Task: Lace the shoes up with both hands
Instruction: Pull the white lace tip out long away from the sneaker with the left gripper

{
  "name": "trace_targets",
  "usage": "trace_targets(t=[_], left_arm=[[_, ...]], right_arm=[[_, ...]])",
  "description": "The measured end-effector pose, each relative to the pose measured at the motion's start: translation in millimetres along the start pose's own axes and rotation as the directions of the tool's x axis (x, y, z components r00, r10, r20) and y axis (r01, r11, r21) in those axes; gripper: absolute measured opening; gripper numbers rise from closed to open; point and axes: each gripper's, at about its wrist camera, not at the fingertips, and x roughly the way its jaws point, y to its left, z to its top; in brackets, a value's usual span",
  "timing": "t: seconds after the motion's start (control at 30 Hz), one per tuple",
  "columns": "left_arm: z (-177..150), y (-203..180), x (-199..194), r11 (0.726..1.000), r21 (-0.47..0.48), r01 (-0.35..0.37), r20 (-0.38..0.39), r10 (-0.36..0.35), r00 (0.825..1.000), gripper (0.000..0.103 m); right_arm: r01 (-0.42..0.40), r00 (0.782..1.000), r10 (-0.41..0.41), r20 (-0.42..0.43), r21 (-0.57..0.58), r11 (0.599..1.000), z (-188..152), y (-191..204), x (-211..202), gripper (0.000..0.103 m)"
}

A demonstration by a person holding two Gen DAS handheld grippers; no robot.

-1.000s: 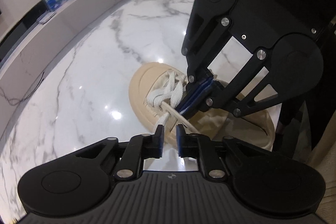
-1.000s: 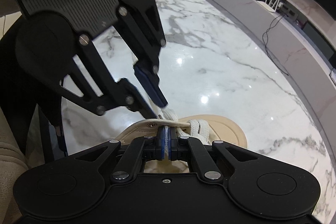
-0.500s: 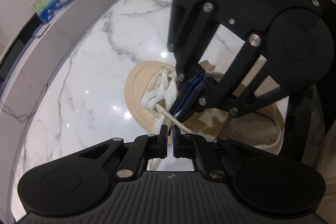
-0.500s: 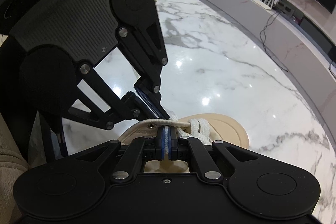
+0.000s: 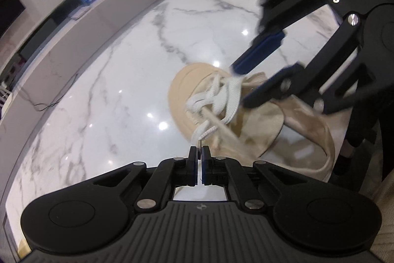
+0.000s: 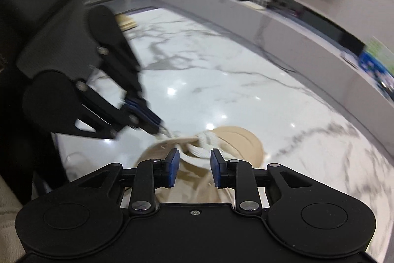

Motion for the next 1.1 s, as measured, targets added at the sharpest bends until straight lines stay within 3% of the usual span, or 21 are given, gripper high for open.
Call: trace_targets(t=[0.13, 0.33, 0.6, 0.83, 1.0, 1.1], left_arm=[[-8.5, 6.5, -14.6, 0.999, -0.028, -0.042, -0.006, 0.042, 0.999, 0.002], [-22.5, 18.7, -31.4, 0.991, -0.083, -0.101, -0.030, 0.099, 0.995, 0.002], [-45.4, 40.6, -56.6, 0.972, -0.142, -0.186, -0.074, 0.176, 0.981, 0.002], [-62.8, 64.8, -80.0, 0.947, -0.173, -0.272, -0.111, 0.256, 0.960, 0.002], [-76.3, 89.3, -103.3, 0.912, -0.213, -0.351, -0.136, 0.328, 0.935, 0.002], [-79.7, 97.2, -113.0, 0.902, -0.241, -0.358, -0.130, 0.336, 0.933, 0.003]], right_arm=[[0.013, 1.000, -0.012, -0.011, 0.095, 0.995, -11.3, -5.1, -5.4, 0.025], [0.020, 1.000, -0.018, -0.019, 0.135, 0.991, -20.8, -6.2, -6.6, 0.025], [0.046, 0.999, -0.036, -0.041, 0.277, 0.960, -31.0, -17.0, -3.2, 0.025], [0.051, 0.998, -0.043, -0.036, 0.277, 0.960, -28.3, -11.4, -1.8, 0.025], [0.057, 0.998, -0.049, -0.035, 0.274, 0.960, -28.7, -9.3, -2.5, 0.025], [0.052, 0.998, -0.045, -0.033, 0.281, 0.958, -29.4, -10.1, -3.8, 0.025]])
